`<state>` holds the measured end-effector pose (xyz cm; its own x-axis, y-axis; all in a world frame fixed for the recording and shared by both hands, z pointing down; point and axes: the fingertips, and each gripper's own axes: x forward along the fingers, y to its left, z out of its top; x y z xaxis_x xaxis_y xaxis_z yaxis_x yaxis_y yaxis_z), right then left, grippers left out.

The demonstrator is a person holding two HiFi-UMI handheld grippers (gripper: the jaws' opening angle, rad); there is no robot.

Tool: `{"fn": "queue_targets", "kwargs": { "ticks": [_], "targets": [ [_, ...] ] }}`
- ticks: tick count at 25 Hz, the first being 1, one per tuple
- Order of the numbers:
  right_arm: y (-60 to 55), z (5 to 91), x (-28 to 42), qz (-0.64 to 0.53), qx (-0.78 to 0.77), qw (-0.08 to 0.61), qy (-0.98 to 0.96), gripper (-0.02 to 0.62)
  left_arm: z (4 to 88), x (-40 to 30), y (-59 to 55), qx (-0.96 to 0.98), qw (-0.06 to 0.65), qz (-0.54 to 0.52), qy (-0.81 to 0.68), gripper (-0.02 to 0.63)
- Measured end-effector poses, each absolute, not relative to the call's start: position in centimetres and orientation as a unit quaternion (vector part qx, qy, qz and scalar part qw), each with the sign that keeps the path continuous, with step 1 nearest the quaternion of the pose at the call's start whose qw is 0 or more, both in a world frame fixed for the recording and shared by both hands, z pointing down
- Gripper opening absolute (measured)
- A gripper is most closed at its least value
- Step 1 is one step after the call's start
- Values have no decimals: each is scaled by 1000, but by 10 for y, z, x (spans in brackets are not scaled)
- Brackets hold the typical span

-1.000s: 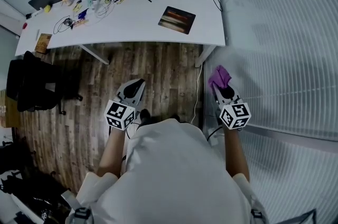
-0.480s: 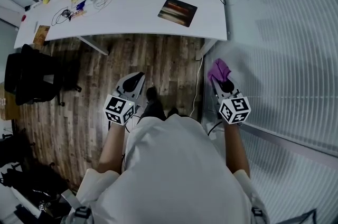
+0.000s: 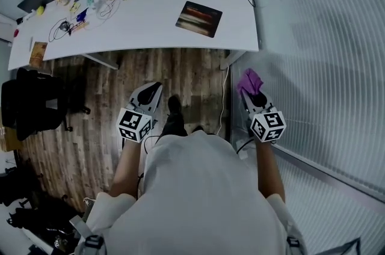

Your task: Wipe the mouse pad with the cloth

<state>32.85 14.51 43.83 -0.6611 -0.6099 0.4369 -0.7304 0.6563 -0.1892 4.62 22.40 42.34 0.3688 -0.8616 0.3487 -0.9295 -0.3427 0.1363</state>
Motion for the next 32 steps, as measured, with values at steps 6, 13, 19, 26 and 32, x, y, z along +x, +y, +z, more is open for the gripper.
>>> {"fn": "queue_targets", "kwargs": {
  "ticks": [6, 13, 19, 26, 32],
  "targets": [
    [108, 447, 300, 187, 387, 187, -883, 127, 437, 12, 181, 820, 165, 119, -536, 31],
    [72, 457, 258, 199, 398, 205, -872, 127, 455, -39, 138, 824, 177, 135, -520, 31],
    [45, 454, 229, 193, 411, 213, -865, 127, 454, -78, 106, 831, 175, 129, -512, 31],
    [13, 452, 216, 189, 416, 226, -860, 127, 455, -91, 82, 837, 176, 124, -504, 31],
    [-17, 470, 218, 205, 410, 242, -855, 127, 466, -85, 67, 833, 188, 126, -505, 31]
  ]
}}
